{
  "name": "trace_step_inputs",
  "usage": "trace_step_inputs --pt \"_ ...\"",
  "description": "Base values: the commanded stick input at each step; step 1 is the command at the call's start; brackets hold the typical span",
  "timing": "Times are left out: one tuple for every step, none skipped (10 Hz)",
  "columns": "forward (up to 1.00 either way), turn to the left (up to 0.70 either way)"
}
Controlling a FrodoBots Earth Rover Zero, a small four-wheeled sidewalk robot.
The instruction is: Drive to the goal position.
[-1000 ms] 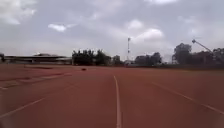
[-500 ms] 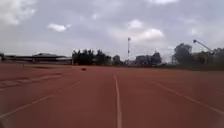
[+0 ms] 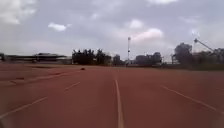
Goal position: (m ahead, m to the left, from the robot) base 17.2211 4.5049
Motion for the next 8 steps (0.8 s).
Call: trace_step_inputs --pt "0.45 0.00" --pt "0.45 0.00" --pt "0.45 0.00" --pt "0.45 0.00" --pt "0.45 0.00" --pt "0.45 0.00" --pt "0.45 0.00" --pt "0.45 0.00"
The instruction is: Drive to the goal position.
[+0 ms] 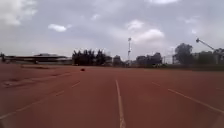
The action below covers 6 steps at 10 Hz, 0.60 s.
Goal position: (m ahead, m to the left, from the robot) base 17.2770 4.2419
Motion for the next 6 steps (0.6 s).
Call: trace_step_inputs --pt "0.45 0.00" --pt "0.45 0.00" --pt "0.45 0.00" --pt "0.45 0.00" --pt "0.45 0.00" --pt "0.45 0.00"
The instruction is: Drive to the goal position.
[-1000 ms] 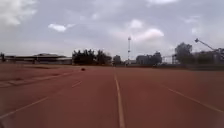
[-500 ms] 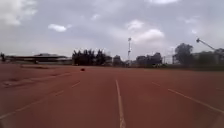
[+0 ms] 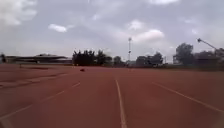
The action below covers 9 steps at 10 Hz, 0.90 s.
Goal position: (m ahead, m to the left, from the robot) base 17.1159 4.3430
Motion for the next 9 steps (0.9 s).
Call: trace_step_inputs --pt "0.45 0.00" --pt "0.45 0.00" --pt "0.45 0.00" --pt "0.45 0.00" --pt "0.45 0.00" --pt "0.45 0.00" --pt "0.45 0.00" --pt "0.45 0.00" --pt "0.45 0.00"
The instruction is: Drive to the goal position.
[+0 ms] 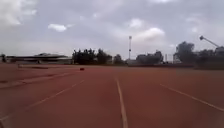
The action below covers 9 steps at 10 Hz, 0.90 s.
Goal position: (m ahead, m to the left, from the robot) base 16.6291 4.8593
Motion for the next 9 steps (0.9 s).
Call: trace_step_inputs --pt "0.45 0.00" --pt "0.45 0.00" --pt "0.45 0.00" --pt "0.45 0.00" --pt "0.45 0.00" --pt "0.45 0.00" --pt "0.45 0.00" --pt "0.45 0.00" --pt "0.45 0.00"
